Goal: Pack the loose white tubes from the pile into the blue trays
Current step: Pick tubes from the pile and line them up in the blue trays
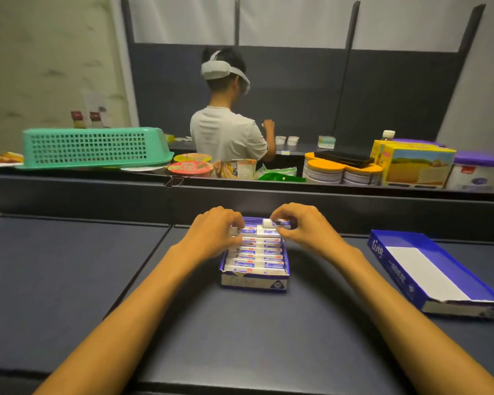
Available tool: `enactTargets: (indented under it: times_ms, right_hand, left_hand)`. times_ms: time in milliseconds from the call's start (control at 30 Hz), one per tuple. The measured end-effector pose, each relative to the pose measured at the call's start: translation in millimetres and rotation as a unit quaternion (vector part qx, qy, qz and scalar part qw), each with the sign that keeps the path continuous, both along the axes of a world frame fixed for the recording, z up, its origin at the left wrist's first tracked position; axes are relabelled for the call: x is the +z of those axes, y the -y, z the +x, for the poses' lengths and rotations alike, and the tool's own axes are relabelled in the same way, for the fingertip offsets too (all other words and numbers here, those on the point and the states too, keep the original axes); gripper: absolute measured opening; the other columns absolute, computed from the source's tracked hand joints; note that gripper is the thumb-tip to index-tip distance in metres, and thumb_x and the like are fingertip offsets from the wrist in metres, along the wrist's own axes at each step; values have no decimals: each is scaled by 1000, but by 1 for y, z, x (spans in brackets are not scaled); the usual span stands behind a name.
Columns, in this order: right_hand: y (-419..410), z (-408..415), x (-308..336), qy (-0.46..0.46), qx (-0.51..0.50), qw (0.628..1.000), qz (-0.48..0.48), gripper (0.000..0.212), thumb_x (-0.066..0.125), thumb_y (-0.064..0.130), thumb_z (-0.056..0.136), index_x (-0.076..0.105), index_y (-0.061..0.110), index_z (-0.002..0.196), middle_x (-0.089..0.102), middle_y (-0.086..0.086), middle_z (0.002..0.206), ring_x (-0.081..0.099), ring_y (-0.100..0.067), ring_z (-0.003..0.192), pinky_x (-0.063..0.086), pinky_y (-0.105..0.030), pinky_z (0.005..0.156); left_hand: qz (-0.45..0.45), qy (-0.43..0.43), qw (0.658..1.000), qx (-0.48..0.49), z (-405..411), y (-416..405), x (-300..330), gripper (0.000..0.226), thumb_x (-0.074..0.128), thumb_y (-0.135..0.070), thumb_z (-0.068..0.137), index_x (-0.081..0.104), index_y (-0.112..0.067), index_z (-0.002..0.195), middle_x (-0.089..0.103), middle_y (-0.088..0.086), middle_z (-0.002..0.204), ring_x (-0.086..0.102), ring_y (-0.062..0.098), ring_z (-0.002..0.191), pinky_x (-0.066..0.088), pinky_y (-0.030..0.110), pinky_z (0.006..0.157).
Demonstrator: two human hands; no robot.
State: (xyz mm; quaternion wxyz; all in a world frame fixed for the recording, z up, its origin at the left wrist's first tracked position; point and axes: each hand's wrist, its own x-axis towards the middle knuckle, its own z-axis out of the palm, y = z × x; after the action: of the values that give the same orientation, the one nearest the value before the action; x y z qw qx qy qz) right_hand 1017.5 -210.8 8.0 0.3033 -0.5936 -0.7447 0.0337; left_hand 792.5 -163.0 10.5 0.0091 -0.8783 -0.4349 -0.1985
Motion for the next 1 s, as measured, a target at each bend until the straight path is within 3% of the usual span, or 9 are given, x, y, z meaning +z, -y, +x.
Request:
enactTargets:
  times_ms: [100,400,667,833,1000]
  right_hand:
    - [-7,1,-2,-11,9,1000,-4,22,71,24,86,64,26,106,63,9,107,55,-5,87,45,-21,70]
    - [-9,10,-10,-22,-4,1000,-20,25,72,31,84,63,29,107,64,11,109,60,-9,95,56,-29,76]
    - [-1,7,-9,-22,-18,999,-31,25,71,30,86,62,28,109,63,8,114,58,-11,103,56,-32,81]
    - [-2,-2,-7,18,-46,997,-52,25,70,31,86,62,33,110,60,5,116,55,-11,102,52,-29,81]
    - [-4,-14,-5,52,-64,994,-66,28,69,29,87,62,27,115,58,3,119,53,-9,101,45,-24,79]
  left_hand:
    - [-2,-28,1000,0,6,-4,-2,27,66,-37,87,66,-30,113,61,-6,114,53,14,105,43,31,78]
    - [35,-75,996,-17,11,-16,-7,21,64,-35,89,72,-29,107,65,-5,114,54,17,107,50,33,77]
    - [33,-89,995,-36,9,-19,-9,28,60,-40,92,71,-24,112,64,-4,118,54,15,108,43,26,72]
    - [32,-99,994,-47,8,-18,-7,32,57,-38,94,66,-24,122,60,-1,124,52,17,112,40,26,73]
    - [12,-93,994,-51,7,-20,-7,34,59,-38,93,65,-24,123,57,-2,127,50,16,115,44,28,78]
